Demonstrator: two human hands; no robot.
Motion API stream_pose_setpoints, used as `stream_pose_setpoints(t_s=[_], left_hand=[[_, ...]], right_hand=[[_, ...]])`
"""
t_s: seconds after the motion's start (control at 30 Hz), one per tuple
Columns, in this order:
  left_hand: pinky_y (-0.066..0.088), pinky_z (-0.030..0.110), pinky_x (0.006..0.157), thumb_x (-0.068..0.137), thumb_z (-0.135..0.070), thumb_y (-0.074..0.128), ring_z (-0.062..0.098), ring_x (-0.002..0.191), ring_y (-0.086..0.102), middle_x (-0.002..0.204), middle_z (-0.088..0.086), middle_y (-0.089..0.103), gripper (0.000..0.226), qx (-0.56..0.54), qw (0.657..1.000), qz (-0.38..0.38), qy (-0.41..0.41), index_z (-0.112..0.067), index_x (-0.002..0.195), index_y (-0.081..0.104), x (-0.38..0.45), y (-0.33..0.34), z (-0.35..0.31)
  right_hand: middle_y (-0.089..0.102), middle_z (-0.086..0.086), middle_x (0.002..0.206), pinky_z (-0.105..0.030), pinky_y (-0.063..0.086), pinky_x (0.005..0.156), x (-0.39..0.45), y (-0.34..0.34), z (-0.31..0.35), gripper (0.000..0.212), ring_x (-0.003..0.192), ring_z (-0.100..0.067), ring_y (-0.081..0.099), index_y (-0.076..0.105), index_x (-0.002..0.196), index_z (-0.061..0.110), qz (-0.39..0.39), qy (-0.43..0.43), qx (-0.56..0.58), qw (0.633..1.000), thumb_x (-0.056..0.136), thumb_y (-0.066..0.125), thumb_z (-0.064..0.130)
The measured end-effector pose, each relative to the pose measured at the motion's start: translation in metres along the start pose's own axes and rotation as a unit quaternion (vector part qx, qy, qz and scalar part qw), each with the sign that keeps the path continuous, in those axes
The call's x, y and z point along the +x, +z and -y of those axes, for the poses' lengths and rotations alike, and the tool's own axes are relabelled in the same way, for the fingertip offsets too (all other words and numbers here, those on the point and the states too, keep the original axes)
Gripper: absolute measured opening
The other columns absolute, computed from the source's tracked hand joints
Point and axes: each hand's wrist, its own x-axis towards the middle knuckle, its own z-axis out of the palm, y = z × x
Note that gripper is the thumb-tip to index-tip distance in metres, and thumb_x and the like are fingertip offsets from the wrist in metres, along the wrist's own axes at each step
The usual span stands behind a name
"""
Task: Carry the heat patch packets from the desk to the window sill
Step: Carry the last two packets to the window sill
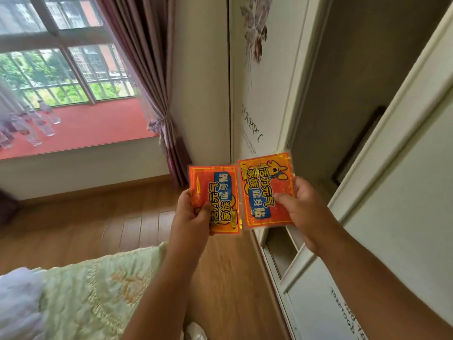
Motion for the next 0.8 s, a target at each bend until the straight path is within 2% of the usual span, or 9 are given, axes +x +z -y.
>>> stream_pose_setpoints(t_s=[0.13, 0.33, 0.53, 0.7, 0.8], left_hand=[[0.061, 0.032, 0.067, 0.104, -0.012, 0.052, 0.019, 0.092, 0.077, 0.107, 0.001, 0.076, 0.024, -0.021, 1.000, 0.010, -0.002, -0.032, 0.116, 0.056, 0.063, -0.037, -0.010], [0.057, 0.025, 0.059, 0.104, -0.010, 0.053, 0.018, 0.088, 0.076, 0.106, 0.004, 0.076, 0.025, -0.032, 0.999, -0.004, 0.001, -0.032, 0.116, 0.057, 0.148, -0.103, -0.026], [0.063, 0.038, 0.071, 0.104, -0.009, 0.054, 0.024, 0.094, 0.077, 0.109, 0.007, 0.075, 0.025, -0.038, 0.998, -0.047, 0.014, -0.029, 0.118, 0.058, 0.204, -0.161, -0.033], [0.062, 0.037, 0.071, 0.104, -0.011, 0.054, 0.023, 0.095, 0.076, 0.109, 0.006, 0.075, 0.025, -0.029, 0.996, -0.079, 0.019, -0.032, 0.116, 0.058, 0.233, -0.191, -0.031], [0.062, 0.033, 0.068, 0.104, -0.010, 0.054, 0.022, 0.093, 0.076, 0.108, 0.005, 0.075, 0.025, -0.025, 0.993, -0.110, 0.021, -0.030, 0.119, 0.057, 0.253, -0.207, -0.034]], right_hand=[[0.081, 0.001, 0.103, -0.051, 0.062, 0.091, 0.046, 0.052, 0.021, 0.017, 0.093, -0.021, 0.080, 0.066, 0.113, 0.027, -0.010, -0.004, -0.001, 1.000, 0.102, 0.063, 0.014], [0.081, 0.003, 0.106, -0.039, 0.063, 0.082, 0.103, 0.140, 0.045, 0.018, 0.091, -0.017, 0.080, 0.065, 0.115, 0.028, 0.003, -0.020, -0.002, 1.000, 0.103, 0.061, 0.014], [0.080, 0.005, 0.110, -0.048, 0.064, 0.089, 0.148, 0.211, 0.058, 0.021, 0.099, -0.020, 0.079, 0.065, 0.117, 0.032, 0.037, -0.031, -0.017, 0.999, 0.103, 0.062, 0.017], [0.080, 0.003, 0.108, -0.054, 0.062, 0.091, 0.184, 0.256, 0.065, 0.023, 0.098, -0.022, 0.079, 0.067, 0.117, 0.031, 0.071, -0.029, -0.024, 0.997, 0.103, 0.061, 0.015], [0.081, 0.002, 0.107, -0.051, 0.062, 0.091, 0.208, 0.281, 0.070, 0.025, 0.097, -0.021, 0.079, 0.068, 0.116, 0.030, 0.103, -0.032, -0.021, 0.994, 0.103, 0.060, 0.011]])
